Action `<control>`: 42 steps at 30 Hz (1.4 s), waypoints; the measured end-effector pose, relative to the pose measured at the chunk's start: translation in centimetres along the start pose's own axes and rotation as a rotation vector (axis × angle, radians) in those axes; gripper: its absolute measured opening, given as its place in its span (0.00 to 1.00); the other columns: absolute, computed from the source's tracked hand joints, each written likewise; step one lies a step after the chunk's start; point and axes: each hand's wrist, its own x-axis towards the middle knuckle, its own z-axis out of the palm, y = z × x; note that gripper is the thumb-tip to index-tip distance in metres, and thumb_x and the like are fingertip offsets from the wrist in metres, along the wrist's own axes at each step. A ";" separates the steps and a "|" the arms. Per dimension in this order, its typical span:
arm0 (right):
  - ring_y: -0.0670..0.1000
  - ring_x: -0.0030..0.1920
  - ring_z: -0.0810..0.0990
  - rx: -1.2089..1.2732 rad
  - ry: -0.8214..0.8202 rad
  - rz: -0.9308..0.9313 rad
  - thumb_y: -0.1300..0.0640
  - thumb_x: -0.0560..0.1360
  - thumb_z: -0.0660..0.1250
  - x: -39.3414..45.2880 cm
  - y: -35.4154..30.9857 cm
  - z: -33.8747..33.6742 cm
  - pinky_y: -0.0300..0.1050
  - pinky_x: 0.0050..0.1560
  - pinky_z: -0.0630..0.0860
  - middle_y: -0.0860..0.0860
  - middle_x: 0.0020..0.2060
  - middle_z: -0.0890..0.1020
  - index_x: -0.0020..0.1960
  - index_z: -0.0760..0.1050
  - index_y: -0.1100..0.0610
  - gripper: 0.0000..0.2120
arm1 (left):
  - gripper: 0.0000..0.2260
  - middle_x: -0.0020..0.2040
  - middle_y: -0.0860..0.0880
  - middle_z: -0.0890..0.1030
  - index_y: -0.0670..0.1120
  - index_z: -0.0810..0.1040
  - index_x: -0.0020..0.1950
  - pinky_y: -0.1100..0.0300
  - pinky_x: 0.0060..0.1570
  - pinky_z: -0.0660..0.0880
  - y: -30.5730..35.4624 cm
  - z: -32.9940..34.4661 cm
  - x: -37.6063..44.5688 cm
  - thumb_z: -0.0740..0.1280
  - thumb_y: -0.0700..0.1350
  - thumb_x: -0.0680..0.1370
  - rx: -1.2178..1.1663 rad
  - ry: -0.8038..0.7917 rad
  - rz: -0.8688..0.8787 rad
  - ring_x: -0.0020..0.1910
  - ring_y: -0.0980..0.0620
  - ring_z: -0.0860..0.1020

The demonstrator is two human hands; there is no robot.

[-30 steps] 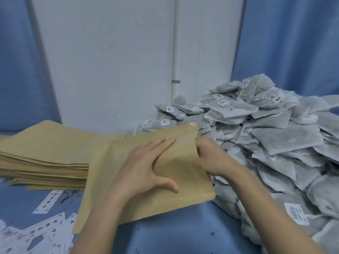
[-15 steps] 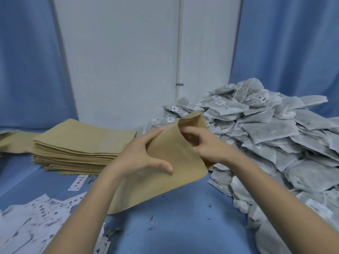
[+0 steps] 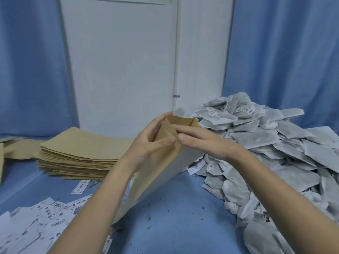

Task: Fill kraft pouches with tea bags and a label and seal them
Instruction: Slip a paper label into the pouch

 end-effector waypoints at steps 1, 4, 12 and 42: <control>0.41 0.67 0.69 0.033 -0.058 -0.005 0.39 0.72 0.63 0.0 -0.4 -0.3 0.44 0.68 0.65 0.40 0.66 0.72 0.70 0.66 0.45 0.28 | 0.29 0.64 0.52 0.77 0.57 0.70 0.70 0.58 0.62 0.72 0.6 -0.1 0.3 0.73 0.54 0.69 0.005 0.010 0.003 0.65 0.52 0.74; 0.43 0.65 0.72 -0.067 -0.104 0.010 0.50 0.65 0.75 0.5 -1.8 -1.5 0.46 0.66 0.68 0.43 0.64 0.74 0.70 0.64 0.49 0.37 | 0.22 0.62 0.49 0.79 0.58 0.73 0.67 0.50 0.65 0.70 2.6 0.1 1.2 0.69 0.57 0.73 -0.012 0.037 -0.007 0.63 0.48 0.76; 0.42 0.29 0.65 -0.511 0.268 -0.159 0.47 0.63 0.77 2.2 -6.9 -3.6 0.34 0.29 0.61 0.45 0.25 0.66 0.30 0.70 0.55 0.18 | 0.25 0.39 0.49 0.84 0.48 0.86 0.44 0.61 0.41 0.79 6.0 1.4 2.4 0.60 0.66 0.71 -0.436 -0.104 -0.154 0.41 0.52 0.83; 0.44 0.27 0.66 -0.724 0.048 0.187 0.24 0.59 0.60 4.4 -4.1 -4.7 0.42 0.32 0.58 0.44 0.22 0.67 0.32 0.72 0.52 0.30 | 0.14 0.45 0.41 0.82 0.35 0.78 0.54 0.59 0.40 0.78 5.3 -3.9 -1.4 0.60 0.45 0.80 -0.118 0.285 -0.242 0.40 0.47 0.81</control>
